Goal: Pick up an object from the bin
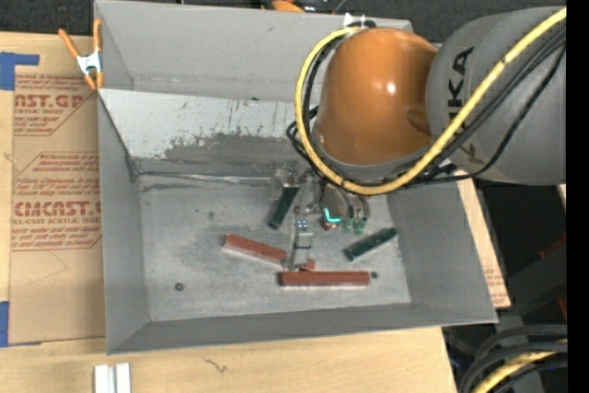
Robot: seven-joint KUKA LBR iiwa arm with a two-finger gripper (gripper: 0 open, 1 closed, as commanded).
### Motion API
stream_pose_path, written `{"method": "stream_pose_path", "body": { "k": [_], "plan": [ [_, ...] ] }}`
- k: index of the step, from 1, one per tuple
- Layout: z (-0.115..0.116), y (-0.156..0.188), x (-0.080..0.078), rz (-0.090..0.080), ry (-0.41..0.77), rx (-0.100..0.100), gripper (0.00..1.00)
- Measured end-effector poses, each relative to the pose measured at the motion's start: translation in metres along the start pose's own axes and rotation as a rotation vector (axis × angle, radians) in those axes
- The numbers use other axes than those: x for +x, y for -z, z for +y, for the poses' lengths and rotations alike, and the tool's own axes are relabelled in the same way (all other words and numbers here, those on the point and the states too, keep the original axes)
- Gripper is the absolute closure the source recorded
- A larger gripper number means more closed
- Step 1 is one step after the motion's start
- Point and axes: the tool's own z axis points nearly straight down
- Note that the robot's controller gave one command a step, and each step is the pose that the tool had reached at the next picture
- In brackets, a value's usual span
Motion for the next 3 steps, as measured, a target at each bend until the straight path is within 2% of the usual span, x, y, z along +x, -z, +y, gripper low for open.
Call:
{"method": "stream_pose_path", "body": {
  "k": [1, 2, 3],
  "plan": [
    [0.032, -0.168, -0.012, -0.003, 0.119, 0.0, 0.0],
    [-0.02, -0.166, 0.013, -0.012, 0.165, 0.0, 0.0],
    [-0.018, -0.166, 0.014, -0.007, 0.169, -0.001, 1.0]
  ]
}}
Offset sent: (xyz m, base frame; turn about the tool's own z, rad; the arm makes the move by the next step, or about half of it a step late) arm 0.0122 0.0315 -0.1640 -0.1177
